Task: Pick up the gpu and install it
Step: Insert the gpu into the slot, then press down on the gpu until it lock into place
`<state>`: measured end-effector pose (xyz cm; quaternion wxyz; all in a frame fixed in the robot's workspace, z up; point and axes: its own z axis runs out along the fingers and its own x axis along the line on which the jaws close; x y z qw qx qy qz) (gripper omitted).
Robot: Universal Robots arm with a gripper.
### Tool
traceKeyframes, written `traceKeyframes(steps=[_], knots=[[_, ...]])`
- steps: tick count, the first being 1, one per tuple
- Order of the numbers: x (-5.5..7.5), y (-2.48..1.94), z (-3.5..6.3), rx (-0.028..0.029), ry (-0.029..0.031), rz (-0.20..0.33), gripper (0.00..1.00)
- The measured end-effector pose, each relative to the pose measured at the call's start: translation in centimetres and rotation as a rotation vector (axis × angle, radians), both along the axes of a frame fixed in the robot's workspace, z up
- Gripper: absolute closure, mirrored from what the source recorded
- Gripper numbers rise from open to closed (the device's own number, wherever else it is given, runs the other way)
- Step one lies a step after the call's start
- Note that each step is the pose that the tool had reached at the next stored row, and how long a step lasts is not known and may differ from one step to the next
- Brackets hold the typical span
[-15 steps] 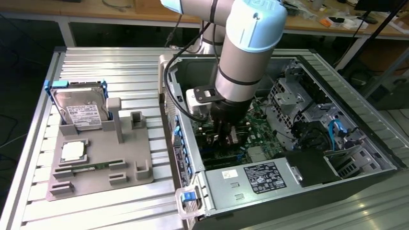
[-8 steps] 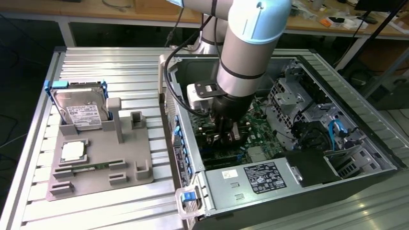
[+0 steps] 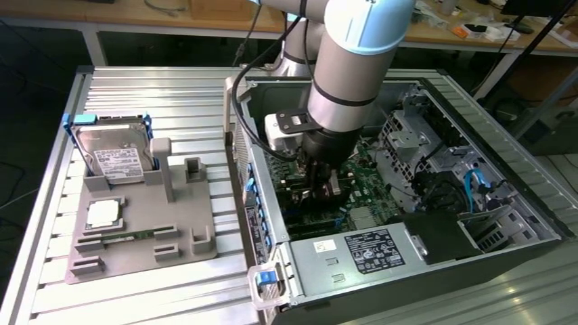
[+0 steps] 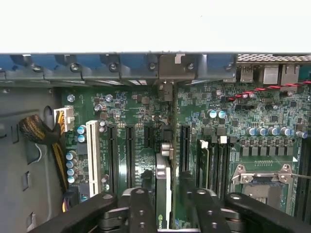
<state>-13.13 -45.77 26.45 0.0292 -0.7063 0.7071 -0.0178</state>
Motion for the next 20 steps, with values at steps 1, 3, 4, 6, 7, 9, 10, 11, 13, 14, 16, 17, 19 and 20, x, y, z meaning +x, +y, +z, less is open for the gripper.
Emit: traceKeyframes(steps=[1, 3, 4, 6, 7, 9, 10, 11, 13, 14, 16, 17, 19, 20], knots=[[0.00, 0.01, 0.06, 0.0005, -0.0004, 0.000, 0.74], [0.00, 0.01, 0.20, 0.0004, -0.0006, 0.000, 0.74], [0.00, 0.00, 0.27, 0.0001, -0.0005, 0.000, 0.74], [0.00, 0.00, 0.31, 0.0006, -0.0010, 0.000, 0.74], [-0.01, 0.00, 0.33, 0.0024, -0.0015, 0.000, 0.74], [0.00, 0.00, 0.34, 0.0045, -0.0016, 0.000, 0.74], [-0.01, 0.00, 0.32, 0.0049, -0.0015, 0.000, 0.74], [-0.02, -0.01, 0.29, 0.0052, -0.0014, 0.000, 0.74], [-0.04, -0.01, 0.16, 0.0060, -0.0011, 0.000, 0.74], [-0.05, -0.01, 0.06, 0.0061, -0.0010, 0.000, 0.74], [-0.07, -0.01, -0.16, 0.0064, -0.0014, 0.000, 0.74], [-0.09, -0.01, -0.27, 0.0065, -0.0014, 0.000, 0.74], [-0.13, -0.01, -0.50, 0.0066, -0.0014, 0.000, 0.74], [-0.15, -0.01, -0.55, 0.0065, -0.0013, 0.000, 0.74]])
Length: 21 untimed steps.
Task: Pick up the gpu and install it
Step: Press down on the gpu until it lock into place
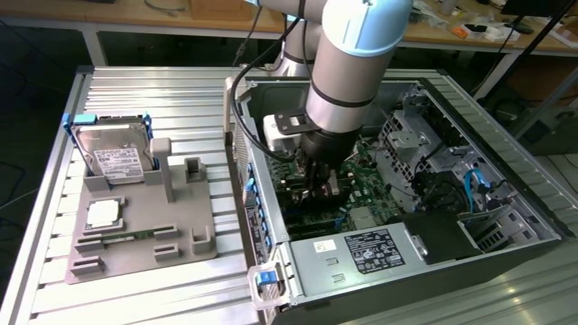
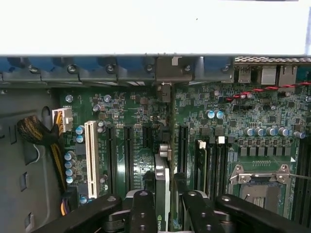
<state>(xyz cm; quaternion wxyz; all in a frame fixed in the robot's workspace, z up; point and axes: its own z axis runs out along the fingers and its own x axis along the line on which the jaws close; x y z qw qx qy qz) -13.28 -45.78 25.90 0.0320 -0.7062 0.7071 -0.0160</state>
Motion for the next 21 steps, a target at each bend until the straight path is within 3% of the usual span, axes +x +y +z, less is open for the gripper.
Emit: traceKeyframes(steps=[4, 6, 7, 8, 13, 21], knots=[[0.0, 0.01, -0.03, 0.0009, -0.0002, 0.000, 0.74], [0.0, 0.04, -0.18, 0.0046, -0.0021, 0.000, 0.73], [0.0, 0.02, -0.11, 0.0029, -0.0013, 0.000, 0.73], [0.0, 0.01, -0.02, 0.0013, -0.0001, 0.000, 0.66], [0.0, 0.01, 0.21, 0.0016, -0.0006, 0.000, 0.66], [0.0, 0.01, 1.36, 0.0015, -0.0029, 0.000, 0.66]])
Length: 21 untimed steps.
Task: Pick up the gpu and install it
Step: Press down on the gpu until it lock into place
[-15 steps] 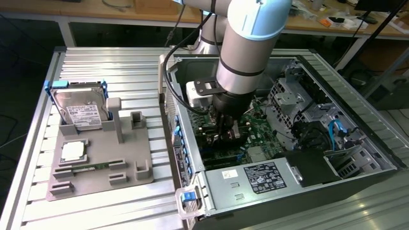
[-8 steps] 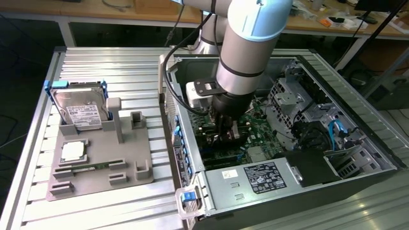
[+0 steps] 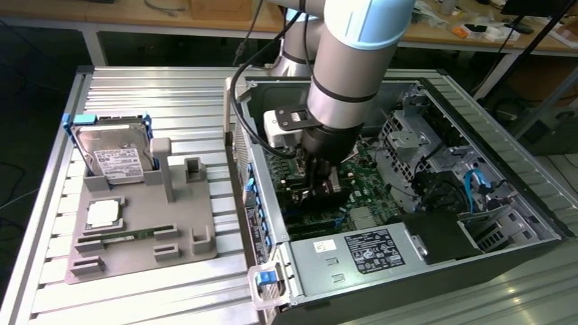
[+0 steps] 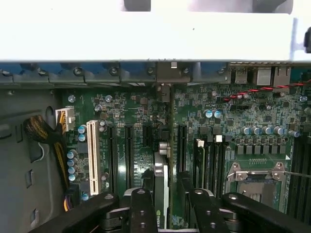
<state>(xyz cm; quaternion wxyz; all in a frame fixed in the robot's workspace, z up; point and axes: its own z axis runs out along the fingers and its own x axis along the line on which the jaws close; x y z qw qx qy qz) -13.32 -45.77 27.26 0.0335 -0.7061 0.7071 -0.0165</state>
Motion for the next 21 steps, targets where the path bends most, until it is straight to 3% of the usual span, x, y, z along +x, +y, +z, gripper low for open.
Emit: traceKeyframes(steps=[6, 8, 12, 21], knots=[[0.0, 0.00, 0.64, 0.0002, -0.0016, 0.000, 0.66], [0.0, 0.00, 0.78, 0.0002, -0.0019, 0.000, 0.81], [0.0, 0.00, 0.63, 0.0002, -0.0019, 0.000, 0.89], [0.0, -0.01, -0.28, -0.0009, -0.0013, 0.000, 0.89]])
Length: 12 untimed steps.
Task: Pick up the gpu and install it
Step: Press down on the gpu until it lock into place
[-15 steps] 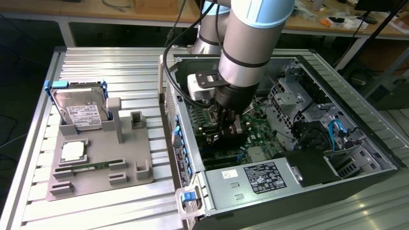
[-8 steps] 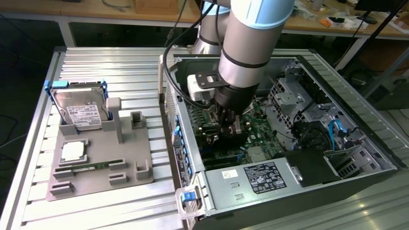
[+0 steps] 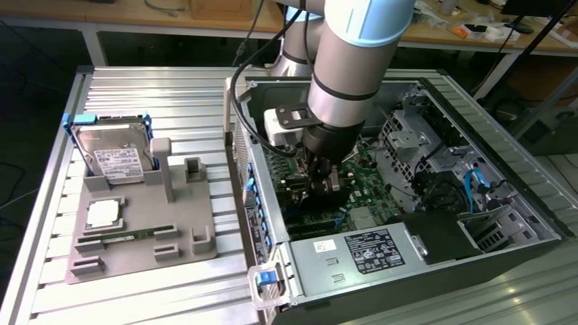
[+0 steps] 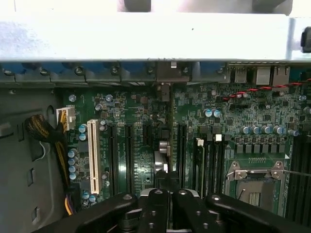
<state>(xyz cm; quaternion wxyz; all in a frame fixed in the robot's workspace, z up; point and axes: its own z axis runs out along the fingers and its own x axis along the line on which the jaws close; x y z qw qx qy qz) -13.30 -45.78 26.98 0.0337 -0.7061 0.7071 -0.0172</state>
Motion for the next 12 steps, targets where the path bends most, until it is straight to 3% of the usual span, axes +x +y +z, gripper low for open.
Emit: traceKeyframes(steps=[6, 12], knots=[[0.0, 0.03, 0.15, 0.0029, -0.0018, 0.000, 0.89], [0.0, 0.02, 1.65, 0.0012, -0.0009, 0.000, 0.89]])
